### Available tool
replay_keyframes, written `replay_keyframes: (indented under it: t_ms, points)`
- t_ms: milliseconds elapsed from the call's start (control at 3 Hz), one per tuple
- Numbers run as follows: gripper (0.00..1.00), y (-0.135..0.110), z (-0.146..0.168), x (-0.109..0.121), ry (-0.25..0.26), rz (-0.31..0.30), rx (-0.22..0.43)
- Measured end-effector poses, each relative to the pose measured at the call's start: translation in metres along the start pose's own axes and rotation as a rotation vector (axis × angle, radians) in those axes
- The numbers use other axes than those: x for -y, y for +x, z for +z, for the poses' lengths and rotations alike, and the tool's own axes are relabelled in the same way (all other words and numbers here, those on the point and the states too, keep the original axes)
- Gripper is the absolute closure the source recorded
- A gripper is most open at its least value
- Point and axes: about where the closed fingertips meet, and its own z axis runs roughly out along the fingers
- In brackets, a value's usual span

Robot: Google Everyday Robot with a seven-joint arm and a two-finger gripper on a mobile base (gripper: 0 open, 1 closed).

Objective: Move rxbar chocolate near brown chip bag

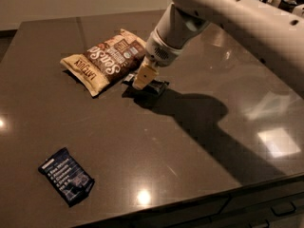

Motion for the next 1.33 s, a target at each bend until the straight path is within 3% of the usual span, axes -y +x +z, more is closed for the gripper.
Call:
replay_keyframes:
  t_ms: [333,1000,1333]
  points:
    - [0.77,-0.0154,0.0041,0.0236,0.016,0.021,0.028]
    - [0.31,-0.0147,0.0077,0.0205,0.008,0.018,0.022]
    - [0.01,-0.0153,0.0102,0.0194,0.004,0.016,0.021]
